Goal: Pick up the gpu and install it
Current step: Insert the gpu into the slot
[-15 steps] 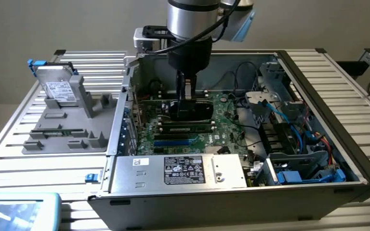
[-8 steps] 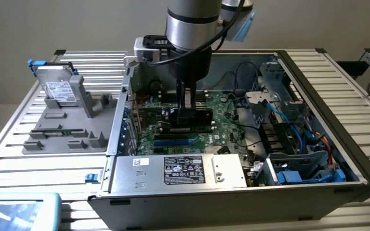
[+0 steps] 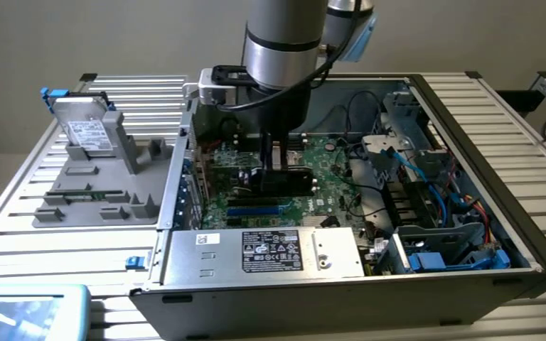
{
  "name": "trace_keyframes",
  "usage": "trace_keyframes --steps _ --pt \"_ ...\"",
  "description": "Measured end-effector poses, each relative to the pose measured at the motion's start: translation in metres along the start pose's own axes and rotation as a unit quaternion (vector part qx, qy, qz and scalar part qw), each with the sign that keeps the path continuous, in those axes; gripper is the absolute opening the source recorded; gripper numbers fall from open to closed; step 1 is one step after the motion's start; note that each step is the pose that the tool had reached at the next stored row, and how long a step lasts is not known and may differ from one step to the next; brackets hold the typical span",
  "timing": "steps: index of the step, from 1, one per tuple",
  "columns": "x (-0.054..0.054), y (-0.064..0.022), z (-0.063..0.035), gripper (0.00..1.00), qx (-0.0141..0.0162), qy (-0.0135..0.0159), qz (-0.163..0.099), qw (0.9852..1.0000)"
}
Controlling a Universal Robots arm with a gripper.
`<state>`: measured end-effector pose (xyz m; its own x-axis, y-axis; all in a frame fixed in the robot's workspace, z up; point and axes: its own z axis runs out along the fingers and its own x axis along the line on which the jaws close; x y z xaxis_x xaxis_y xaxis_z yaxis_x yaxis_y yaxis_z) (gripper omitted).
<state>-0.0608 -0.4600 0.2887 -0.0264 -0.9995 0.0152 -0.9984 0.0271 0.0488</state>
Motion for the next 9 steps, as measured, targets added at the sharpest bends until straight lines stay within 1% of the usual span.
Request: trace_keyframes --steps 9 --pt "0.0 0.0002 0.0163 0.29 0.0 0.0 0.0 1.0"
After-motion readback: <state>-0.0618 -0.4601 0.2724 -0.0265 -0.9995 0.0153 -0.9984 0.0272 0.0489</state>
